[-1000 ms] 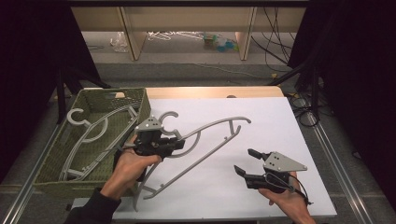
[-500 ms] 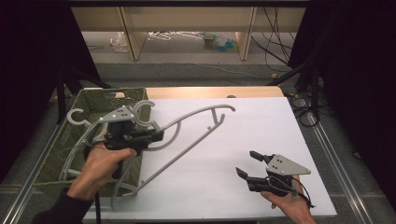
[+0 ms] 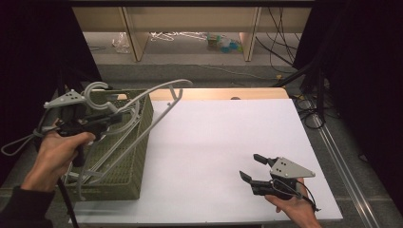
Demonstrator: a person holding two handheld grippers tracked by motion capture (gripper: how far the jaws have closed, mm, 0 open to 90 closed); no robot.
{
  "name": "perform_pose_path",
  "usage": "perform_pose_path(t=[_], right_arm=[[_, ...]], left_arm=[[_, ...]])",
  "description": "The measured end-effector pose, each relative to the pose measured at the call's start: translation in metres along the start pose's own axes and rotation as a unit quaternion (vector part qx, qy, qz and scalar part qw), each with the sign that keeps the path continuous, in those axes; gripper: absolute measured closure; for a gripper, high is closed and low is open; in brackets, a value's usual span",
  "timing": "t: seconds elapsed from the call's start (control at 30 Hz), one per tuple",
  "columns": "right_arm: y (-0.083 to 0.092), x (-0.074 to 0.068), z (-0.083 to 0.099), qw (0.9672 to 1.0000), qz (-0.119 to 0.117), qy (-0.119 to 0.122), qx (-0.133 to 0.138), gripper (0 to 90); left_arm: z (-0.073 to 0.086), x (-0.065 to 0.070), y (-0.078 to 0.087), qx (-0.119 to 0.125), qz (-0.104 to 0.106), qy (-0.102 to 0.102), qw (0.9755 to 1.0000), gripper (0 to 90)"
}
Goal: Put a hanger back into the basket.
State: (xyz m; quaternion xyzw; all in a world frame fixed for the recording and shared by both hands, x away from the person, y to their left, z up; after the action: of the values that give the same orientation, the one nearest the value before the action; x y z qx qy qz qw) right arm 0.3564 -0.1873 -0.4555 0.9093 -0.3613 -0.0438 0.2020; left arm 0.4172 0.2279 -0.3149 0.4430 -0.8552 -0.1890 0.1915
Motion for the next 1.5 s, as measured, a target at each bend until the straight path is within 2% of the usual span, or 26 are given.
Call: perform_pose_path(t=[0.23, 0.4, 0.53, 0.6, 0.67, 0.77, 0.83, 0.9, 0.97, 1.03, 1.2, 1.23, 1.3, 1.33, 1.37, 1.4, 1.43, 1.5], right_arm=[[0.0, 0.0, 0.0, 1.0, 0.0, -0.001, 0.0, 27.3], [-0.001, 0.0, 0.0, 1.0, -0.003, -0.001, 0.0, 27.2], [-0.001, -0.001, 0.001, 1.0, -0.003, 0.0, -0.002, 26.0], [-0.001, -0.002, 0.0, 1.0, -0.004, -0.003, 0.0, 25.4], [-0.001, -0.002, 0.0, 1.0, -0.005, -0.003, -0.001, 25.4], [-0.001, -0.002, 0.0, 1.0, -0.004, -0.005, -0.001, 25.3], [-0.002, -0.002, 0.0, 1.0, -0.004, -0.002, 0.002, 25.2], [-0.002, -0.001, 0.0, 1.0, -0.003, -0.001, 0.001, 25.2], [-0.002, -0.002, 0.0, 1.0, -0.006, -0.003, -0.001, 25.2], [-0.001, -0.002, 0.0, 1.0, -0.006, -0.002, 0.0, 25.2], [-0.003, -0.003, 0.0, 1.0, -0.005, -0.003, 0.002, 25.2], [-0.002, -0.003, 0.0, 1.0, -0.007, -0.002, 0.0, 25.3], [-0.002, -0.004, 0.0, 1.0, -0.008, -0.003, -0.001, 25.3], [-0.004, -0.003, 0.0, 1.0, -0.003, -0.001, 0.003, 25.3], [-0.004, -0.003, 0.001, 1.0, -0.003, 0.001, 0.002, 25.3], [-0.004, -0.002, 0.001, 1.0, -0.003, 0.001, 0.002, 25.3], [-0.004, -0.002, 0.001, 1.0, -0.003, 0.001, 0.001, 25.3], [-0.004, -0.002, 0.0, 1.0, -0.003, 0.001, 0.002, 25.3]], left_arm=[[0.002, -0.038, 0.007, 0.002, -0.042, -0.009, 0.9991, 79.4], [-0.002, -0.055, 0.013, 0.009, -0.058, -0.016, 0.9981, 79.4], [-0.001, -0.071, 0.01, 0.002, -0.075, -0.015, 0.9971, 79.4], [-0.001, -0.08, 0.008, 0.002, -0.084, -0.025, 0.9961, 79.4], [0.001, -0.086, 0.006, 0.003, -0.087, -0.018, 0.9961, 79.4], [0.005, -0.097, 0.001, -0.006, -0.097, -0.023, 0.995, 79.4], [0.01, -0.104, -0.003, -0.016, -0.105, -0.032, 0.9938, 79.4], [0.015, -0.113, -0.007, -0.033, -0.125, -0.036, 0.9909, 79.4], [0.019, -0.119, -0.009, -0.046, -0.133, -0.045, 0.989, 79.3], [0.025, -0.12, -0.013, -0.051, -0.129, -0.043, 0.9894, 79.4], [0.041, -0.133, -0.014, -0.065, -0.137, -0.031, 0.988, 79.4], [0.045, -0.137, -0.012, -0.077, -0.14, -0.039, 0.9864, 79.4], [0.051, -0.142, -0.012, -0.08, -0.142, -0.031, 0.9861, 79.3], [0.054, -0.143, -0.01, -0.092, -0.142, -0.04, 0.9847, 79.3], [0.054, -0.141, -0.013, -0.074, -0.137, -0.022, 0.9875, 79.3], [0.055, -0.141, -0.013, -0.07, -0.136, -0.02, 0.988, 79.3], [0.056, -0.141, -0.014, -0.074, -0.136, -0.02, 0.9877, 79.3], [0.061, -0.143, -0.014, -0.103, -0.137, -0.031, 0.9847, 79.3]])
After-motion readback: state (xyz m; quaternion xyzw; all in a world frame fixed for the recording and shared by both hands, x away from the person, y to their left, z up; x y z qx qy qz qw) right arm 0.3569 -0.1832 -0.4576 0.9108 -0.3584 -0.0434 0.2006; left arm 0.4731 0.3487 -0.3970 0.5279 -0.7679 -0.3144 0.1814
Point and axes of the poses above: each handheld gripper's, and its own axes: y roughly backward along the jaws, z roughly out of its underside, x roughly to its right, the point moved 8 cm from there along -y, roughly forward along the jaws, and after that the axes turned 3 degrees about -x, right-handed, at the moved point
